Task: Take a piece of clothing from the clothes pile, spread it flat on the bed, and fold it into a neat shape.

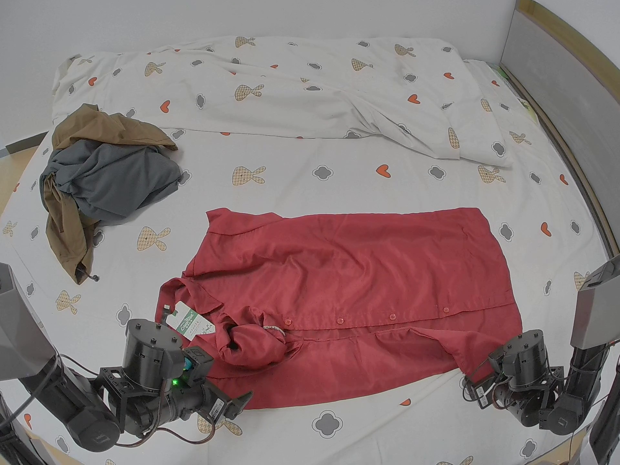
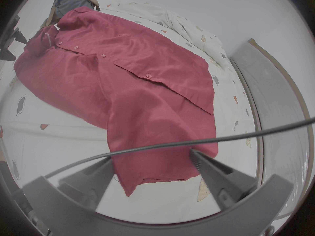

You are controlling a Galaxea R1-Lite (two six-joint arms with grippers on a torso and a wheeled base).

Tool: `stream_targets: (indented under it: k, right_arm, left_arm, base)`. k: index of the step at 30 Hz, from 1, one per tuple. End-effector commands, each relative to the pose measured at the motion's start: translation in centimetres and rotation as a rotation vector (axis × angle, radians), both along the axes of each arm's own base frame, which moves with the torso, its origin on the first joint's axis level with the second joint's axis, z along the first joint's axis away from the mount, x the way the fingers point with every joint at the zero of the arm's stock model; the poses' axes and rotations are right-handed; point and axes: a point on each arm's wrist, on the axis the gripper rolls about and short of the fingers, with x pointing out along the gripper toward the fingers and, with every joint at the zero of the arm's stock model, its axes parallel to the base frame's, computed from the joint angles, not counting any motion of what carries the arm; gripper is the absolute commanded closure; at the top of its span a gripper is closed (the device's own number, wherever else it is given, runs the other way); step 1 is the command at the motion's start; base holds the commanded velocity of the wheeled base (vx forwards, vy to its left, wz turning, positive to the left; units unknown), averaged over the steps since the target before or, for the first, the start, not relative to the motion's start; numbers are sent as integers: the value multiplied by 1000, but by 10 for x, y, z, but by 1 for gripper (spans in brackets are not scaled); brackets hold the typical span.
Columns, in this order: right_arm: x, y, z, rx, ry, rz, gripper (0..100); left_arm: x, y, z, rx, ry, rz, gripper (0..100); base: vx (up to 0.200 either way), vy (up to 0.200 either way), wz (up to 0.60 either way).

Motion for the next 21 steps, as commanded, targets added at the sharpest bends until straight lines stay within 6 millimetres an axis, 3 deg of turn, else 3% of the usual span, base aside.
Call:
stream_targets:
  k: [1, 13, 17, 21]
  right_arm:
    - [-4, -6, 5, 5, -6, -20, 100]
    - [0, -17, 9, 17, -25, -80, 100]
    - [2, -21, 16, 33, -63, -100, 100]
    - [-1, -23, 37, 74, -160, -102, 100]
  left_arm:
    - [1, 0, 0, -1, -1, 4, 0]
    - [1, 1, 0, -1, -1, 7, 0]
    - [2, 1, 1, -3, -5, 8, 0]
    - [2, 1, 1, -4, -6, 8, 0]
  base:
    - [0, 0, 0]
    - [0, 0, 0]
    - [0, 0, 0]
    - [0, 0, 0]
